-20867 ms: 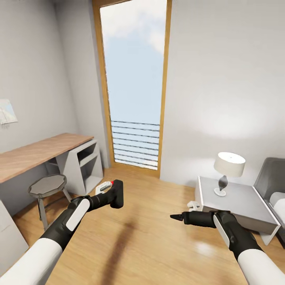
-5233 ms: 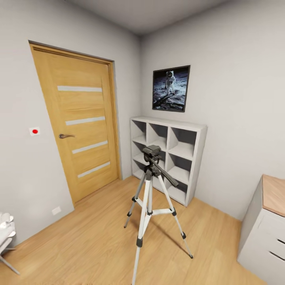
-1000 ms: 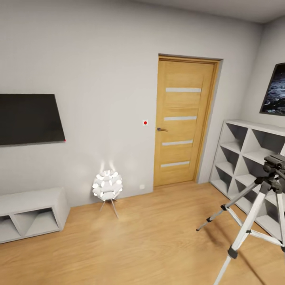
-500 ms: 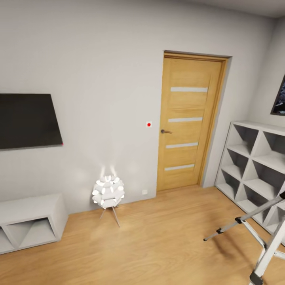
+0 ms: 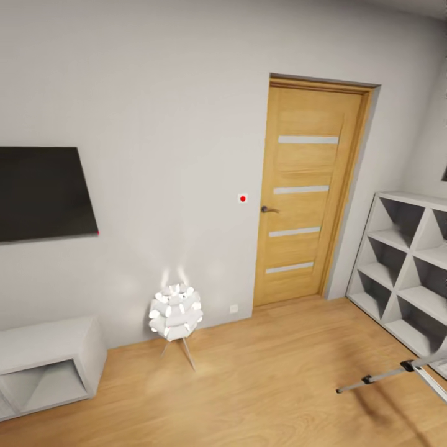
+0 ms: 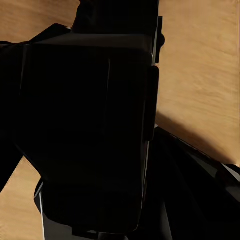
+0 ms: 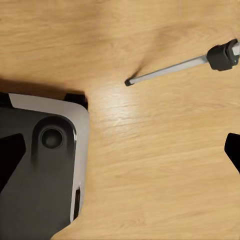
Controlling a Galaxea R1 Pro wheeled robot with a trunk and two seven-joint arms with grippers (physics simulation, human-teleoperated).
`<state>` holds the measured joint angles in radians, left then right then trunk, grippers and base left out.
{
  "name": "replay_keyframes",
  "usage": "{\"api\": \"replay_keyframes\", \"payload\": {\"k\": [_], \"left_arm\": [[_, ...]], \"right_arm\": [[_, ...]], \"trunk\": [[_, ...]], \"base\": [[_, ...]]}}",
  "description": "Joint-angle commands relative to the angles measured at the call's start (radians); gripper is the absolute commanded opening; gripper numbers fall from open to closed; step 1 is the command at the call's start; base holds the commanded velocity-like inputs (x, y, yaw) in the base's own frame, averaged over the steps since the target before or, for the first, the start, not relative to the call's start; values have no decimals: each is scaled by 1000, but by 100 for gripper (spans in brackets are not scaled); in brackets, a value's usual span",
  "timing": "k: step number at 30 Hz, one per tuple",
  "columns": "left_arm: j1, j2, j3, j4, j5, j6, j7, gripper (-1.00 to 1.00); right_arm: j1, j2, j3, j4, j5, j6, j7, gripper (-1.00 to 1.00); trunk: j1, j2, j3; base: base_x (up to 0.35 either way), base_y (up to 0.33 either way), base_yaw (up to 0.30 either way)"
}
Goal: Attach the digital camera to the camera tripod in the bedroom.
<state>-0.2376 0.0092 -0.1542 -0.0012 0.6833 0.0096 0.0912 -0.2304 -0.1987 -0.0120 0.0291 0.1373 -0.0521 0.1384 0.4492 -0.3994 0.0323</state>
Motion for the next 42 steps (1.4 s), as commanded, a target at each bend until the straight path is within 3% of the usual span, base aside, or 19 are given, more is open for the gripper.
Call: {"api": "replay_keyframes", "payload": {"k": [1, 35, 42], "left_arm": [[0, 0, -9, 0, 5, 1, 1, -100], [0, -2, -10, 0, 4, 1, 1, -100], [0, -2, -10, 0, 4, 0, 1, -100]], "right_arm": [[-1, 0, -2, 3, 9, -5, 1, 100], [-1, 1, -4, 4, 5, -7, 0, 100], [-1, 0, -4, 5, 3, -8, -1, 100]], "trunk": [[1, -1, 0], [1, -1, 0], [1, -1, 0]], "base": [[283, 246, -182], [238, 274, -243], [79, 115, -252]]}}
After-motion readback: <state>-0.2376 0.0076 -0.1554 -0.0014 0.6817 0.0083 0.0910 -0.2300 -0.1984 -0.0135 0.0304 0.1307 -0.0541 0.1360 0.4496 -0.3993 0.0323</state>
